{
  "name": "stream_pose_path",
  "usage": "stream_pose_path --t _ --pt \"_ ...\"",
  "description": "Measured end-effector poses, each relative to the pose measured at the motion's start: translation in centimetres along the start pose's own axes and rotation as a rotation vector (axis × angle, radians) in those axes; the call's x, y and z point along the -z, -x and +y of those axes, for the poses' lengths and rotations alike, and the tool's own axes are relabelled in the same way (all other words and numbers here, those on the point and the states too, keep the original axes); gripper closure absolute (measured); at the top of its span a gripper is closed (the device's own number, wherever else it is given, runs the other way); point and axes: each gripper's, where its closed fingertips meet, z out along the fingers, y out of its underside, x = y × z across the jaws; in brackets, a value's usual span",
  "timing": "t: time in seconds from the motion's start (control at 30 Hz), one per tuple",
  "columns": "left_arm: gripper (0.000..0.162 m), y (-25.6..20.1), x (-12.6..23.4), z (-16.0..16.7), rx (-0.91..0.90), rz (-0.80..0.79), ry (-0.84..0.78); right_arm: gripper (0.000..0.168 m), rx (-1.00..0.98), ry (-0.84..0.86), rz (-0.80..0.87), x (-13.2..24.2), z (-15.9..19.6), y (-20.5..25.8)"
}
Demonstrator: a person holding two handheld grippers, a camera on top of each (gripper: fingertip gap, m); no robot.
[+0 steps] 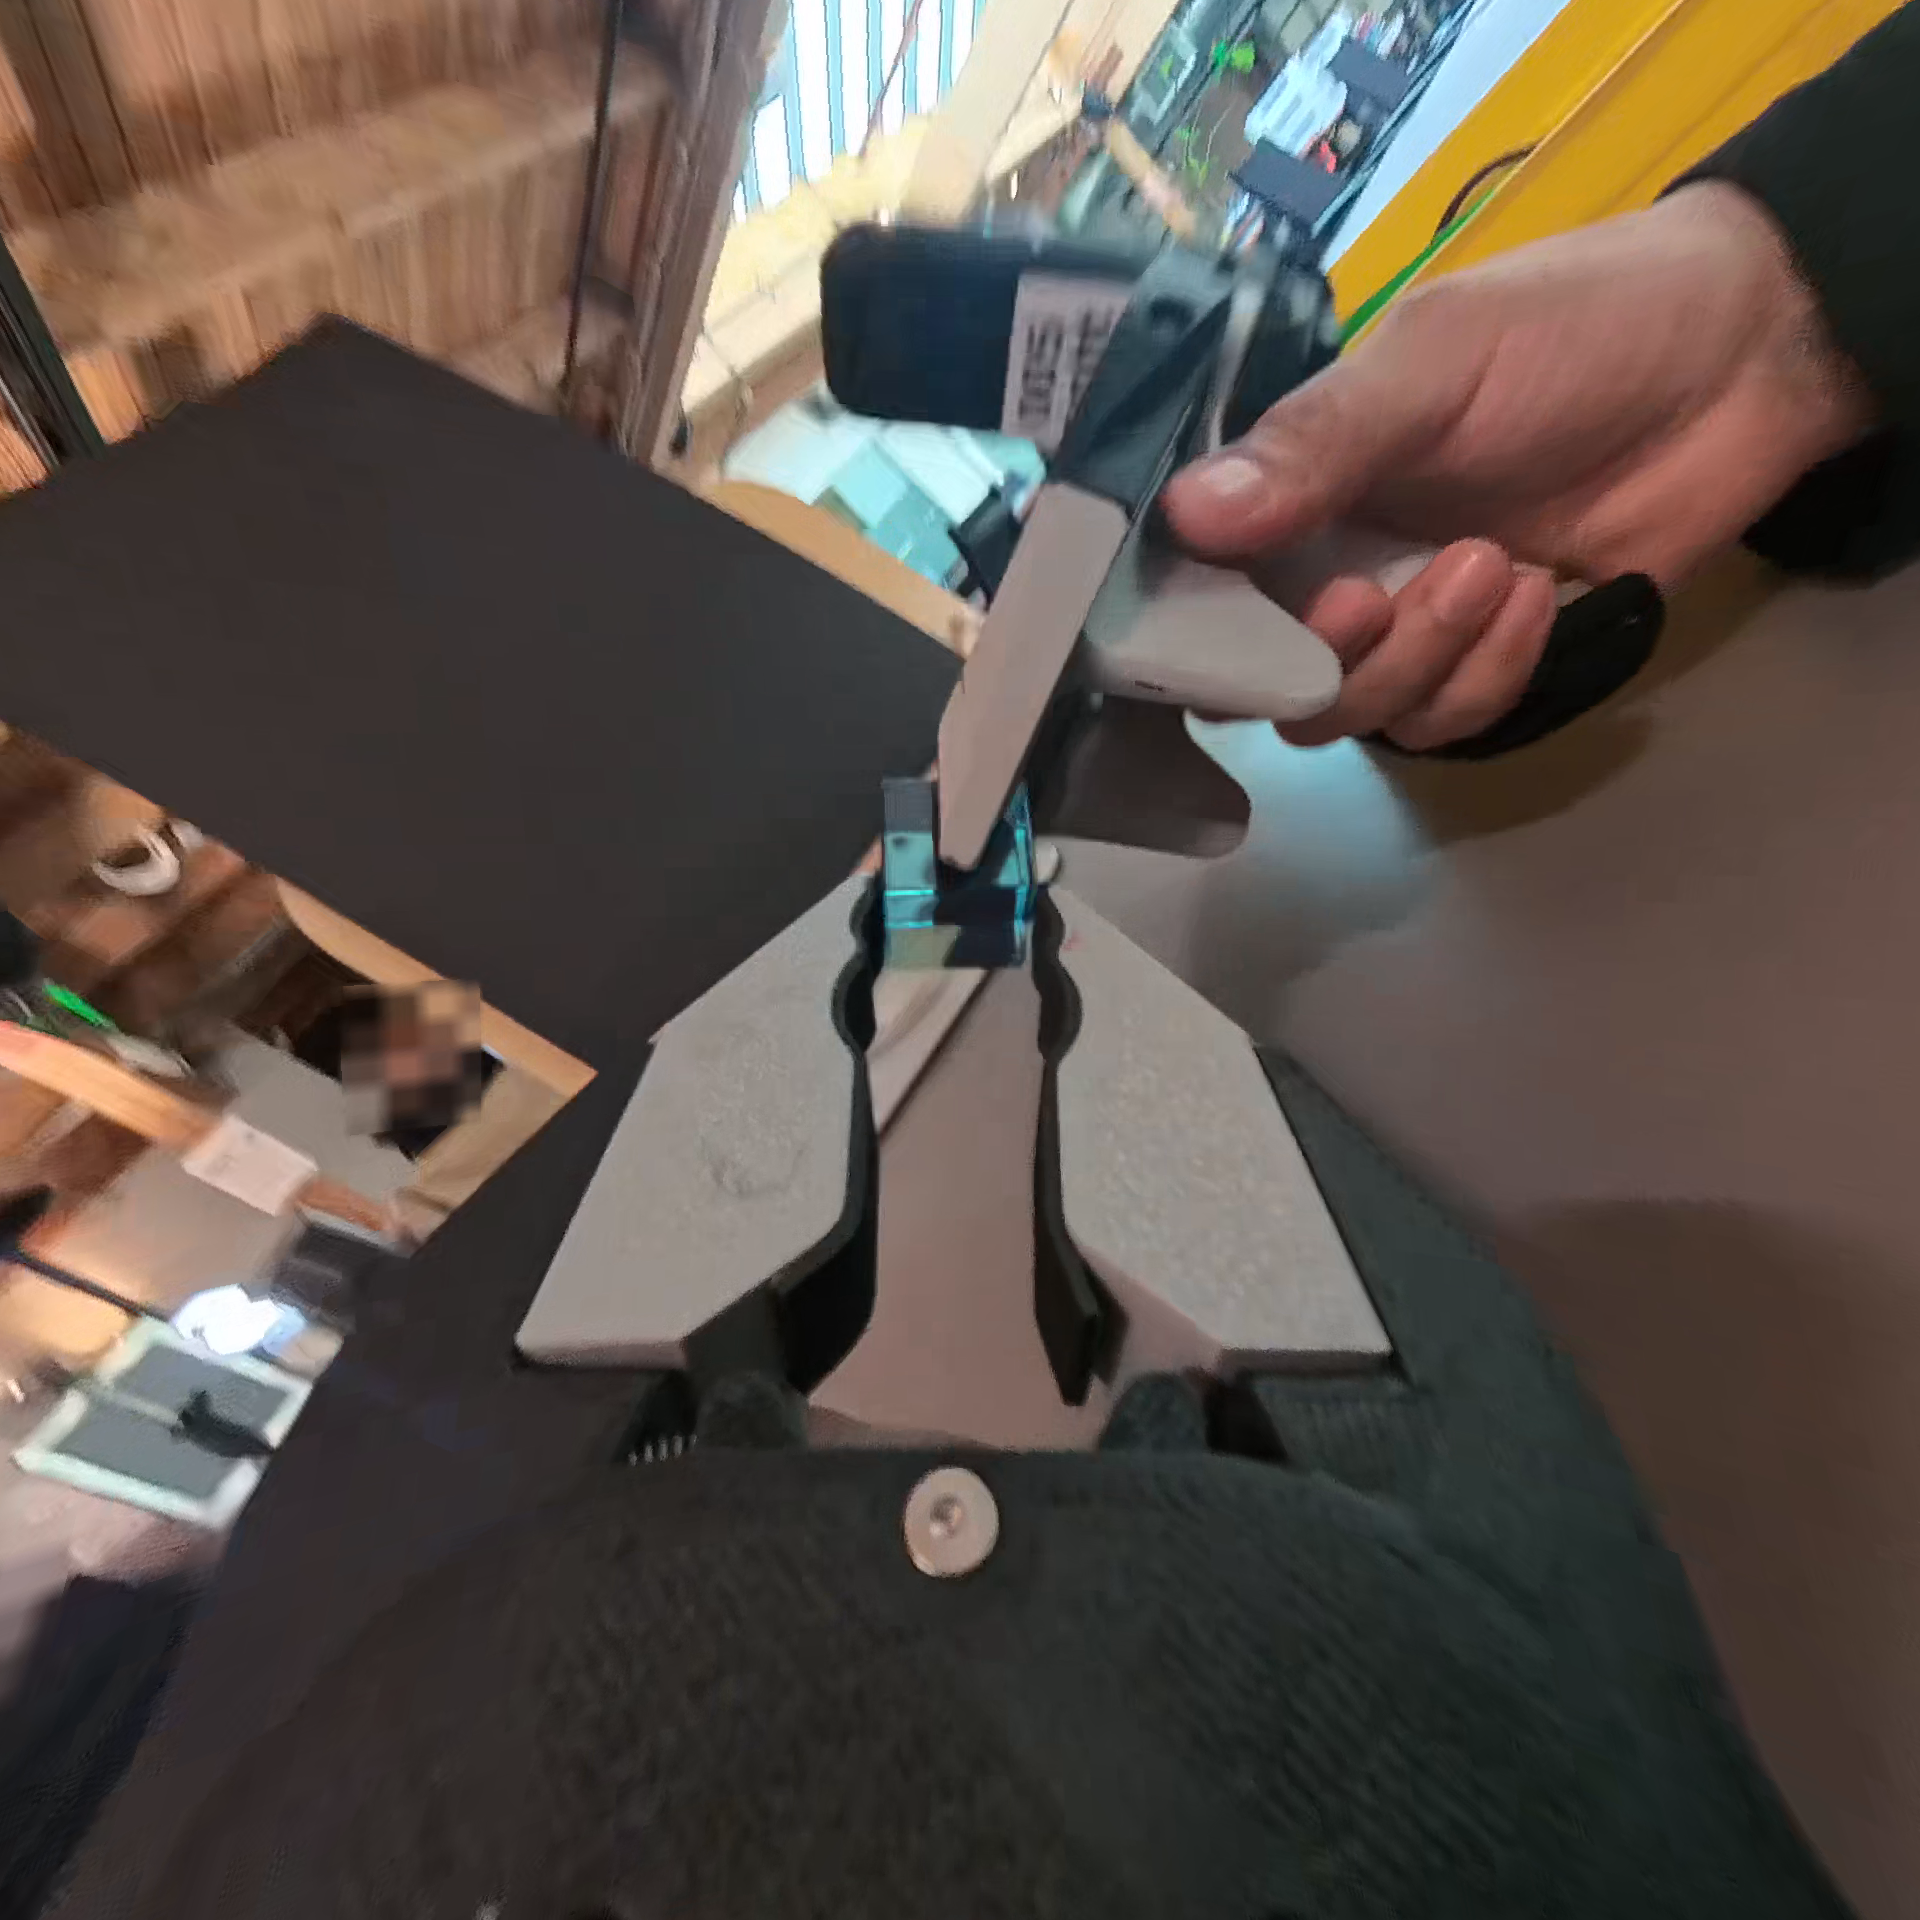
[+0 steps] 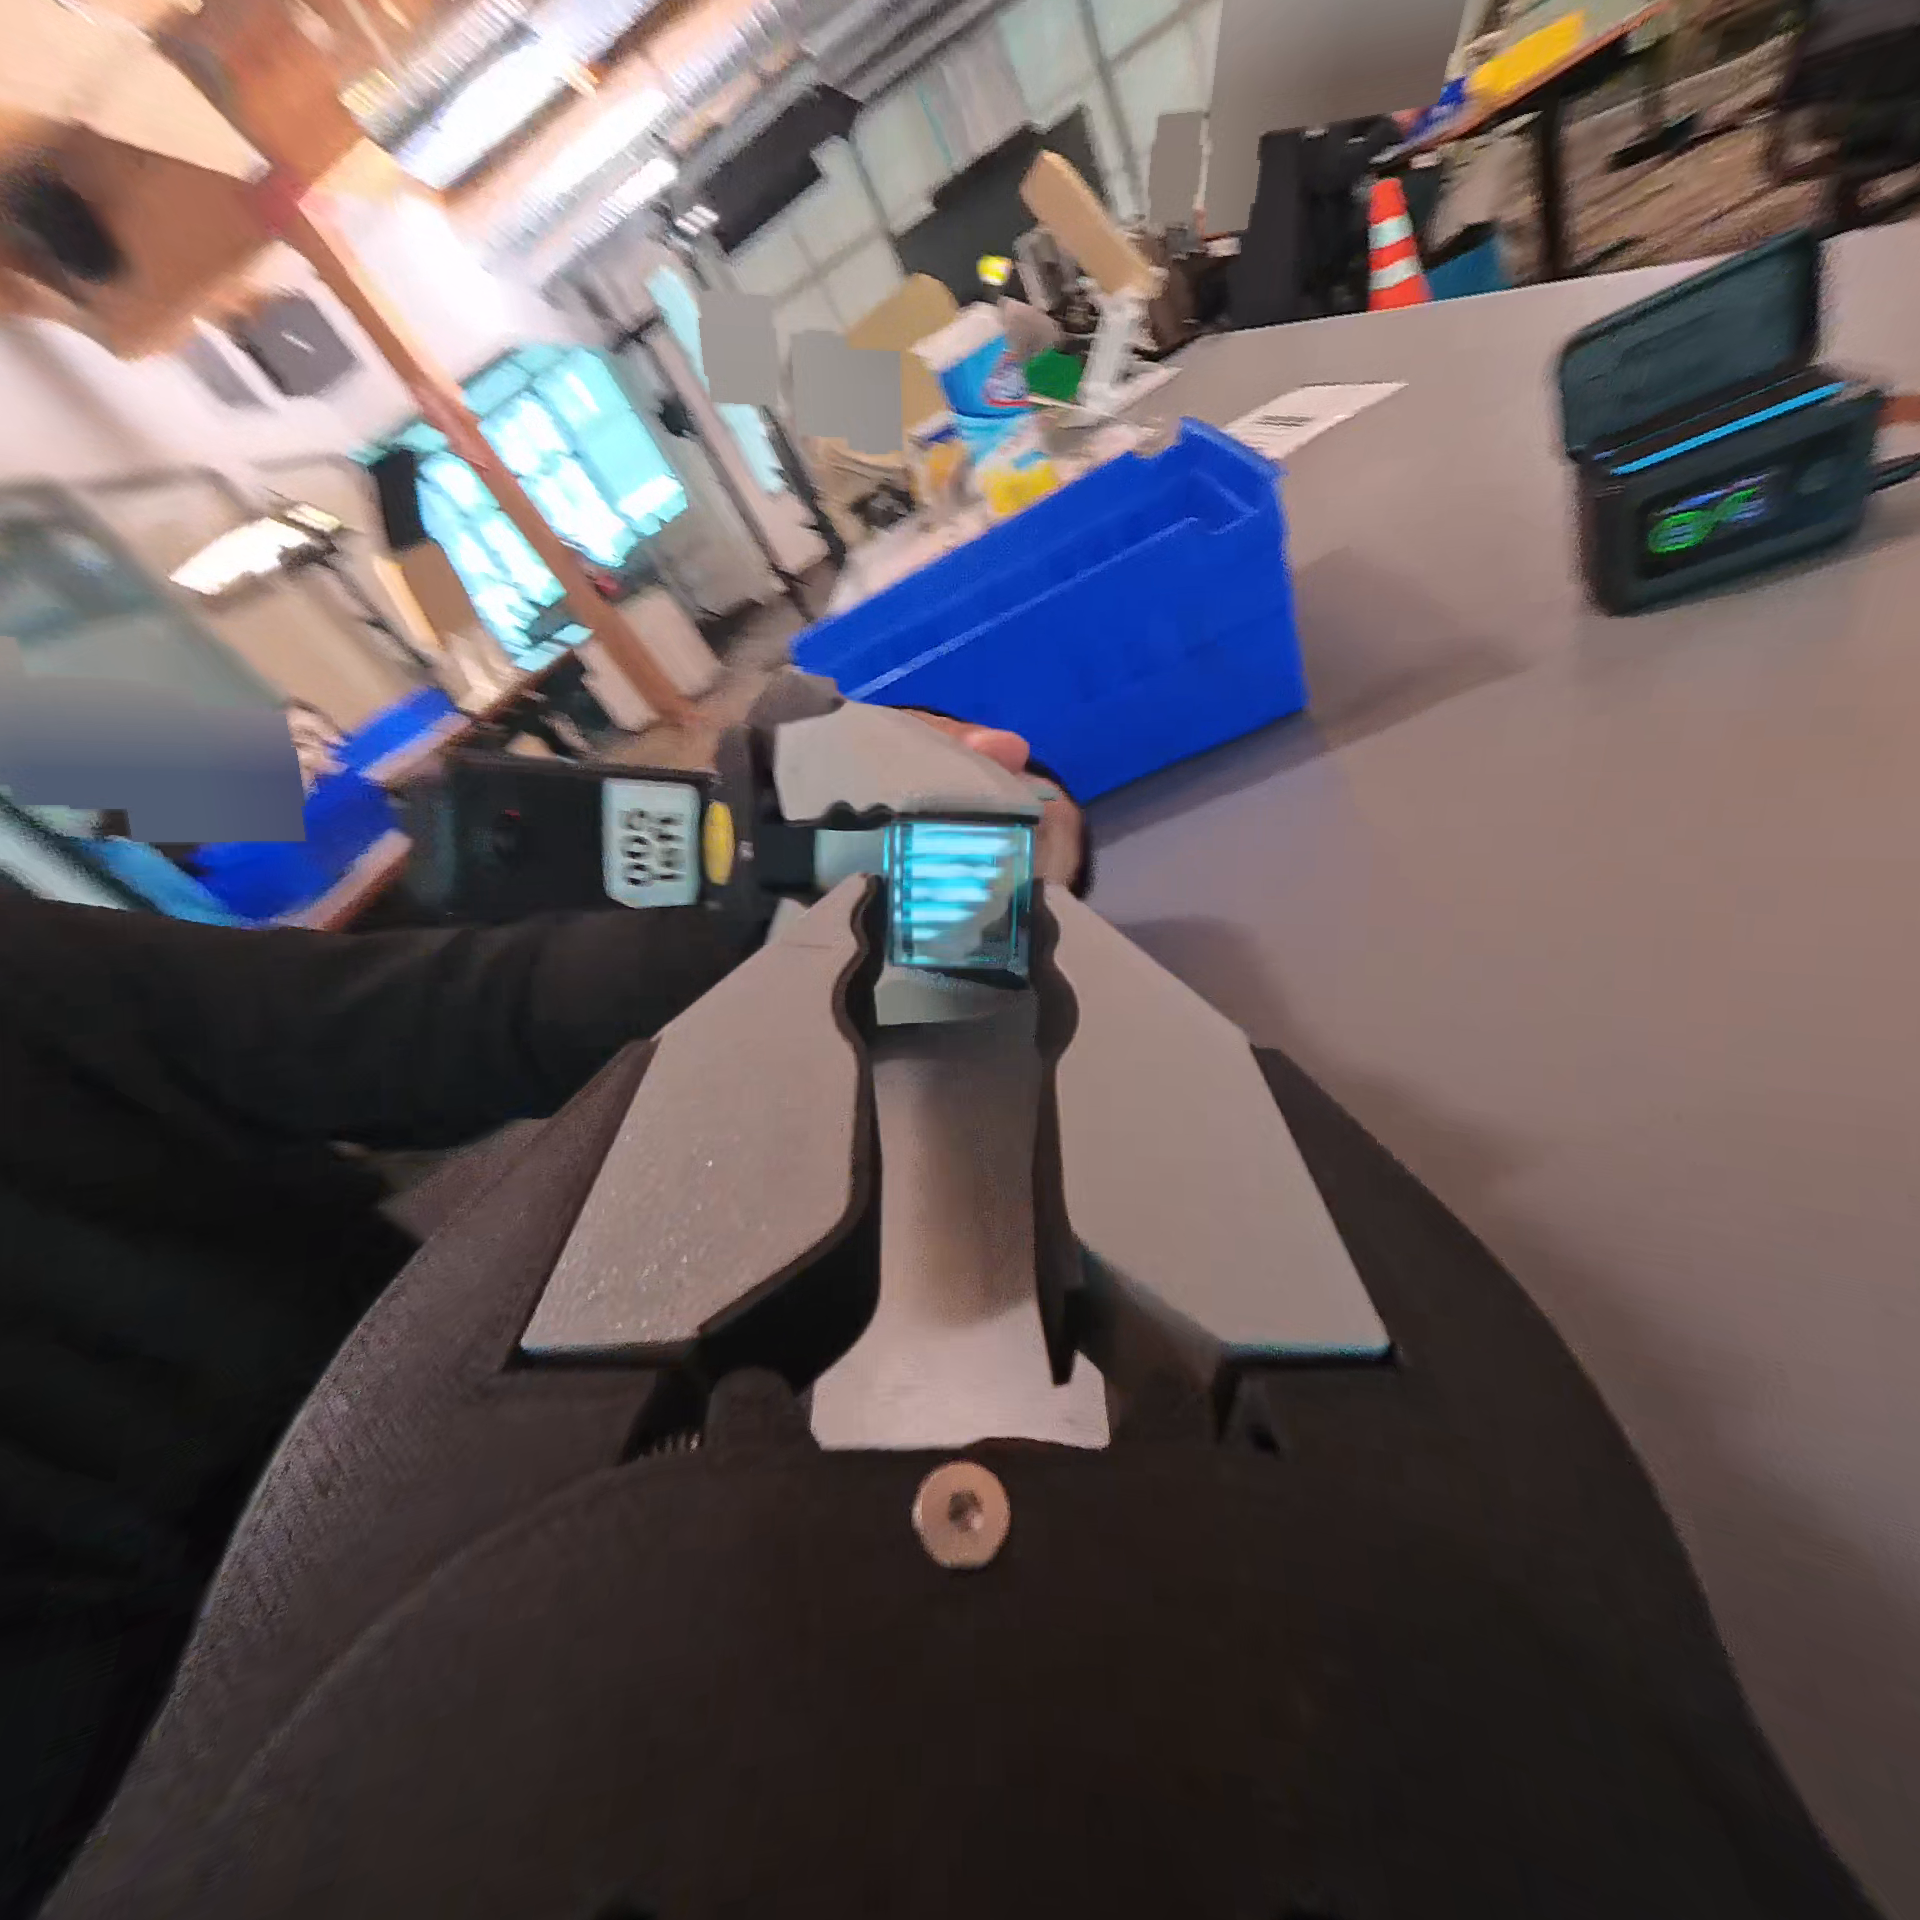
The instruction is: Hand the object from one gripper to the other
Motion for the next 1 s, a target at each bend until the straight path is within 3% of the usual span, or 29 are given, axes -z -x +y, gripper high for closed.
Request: stream_pose_path --t 0.03,0.13,0.3,0.4,0.5,0.53,0.63,0.73,0.8,0.87,1.0 --pt "0.135 -0.1 -0.2 0.9 0.047 0.012 0.045 0.144 0.052 0.013 0.071 0.1 0.0 -0.8" --pt "0.137 -0.2 0.0 2.2 0.314 0.103 0.087 0.144 0.357 0.073 0.396 1.3 -0.4 -3.6" --pt "0.124 0.2 0.2 2.1 0.947 0.298 0.080 0.144 0.912 0.212 0.678 1.7 -0.5 -3.3" --pt "0.116 -0.3 0.5 1.2 1.156 0.411 0.040 0.144 1.086 0.340 0.751 1.0 0.8 -3.9" --pt "0.124 -1.1 0.3 2.0 1.239 0.450 0.102 0.144 1.156 0.414 0.765 0.4 1.8 -4.2" --pt "0.134 -1.7 0.4 2.1 1.216 0.474 0.124 0.144 1.183 0.418 0.768 0.1 1.9 -4.0" --pt "0.138 -2.2 0.3 3.1 1.039 0.435 0.208 0.143 1.193 0.457 0.784 -0.1 2.5 -4.6" --pt "0.138 -0.4 0.1 4.7 0.581 0.221 0.279 0.131 1.013 0.433 0.700 -0.1 3.1 -4.7" --pt "0.138 0.1 0.3 3.3 0.248 0.142 0.198 0.125 0.821 0.355 0.619 0.1 2.6 -4.3" --pt "0.137 0.1 0.5 1.4 0.040 0.091 0.088 0.122 0.601 0.267 0.511 0.3 1.9 -3.7" --pt "0.138 0.7 1.2 -1.3 -0.065 0.025 -0.064 0.114 0.243 0.098 0.225 0.4 0.4 -1.3"
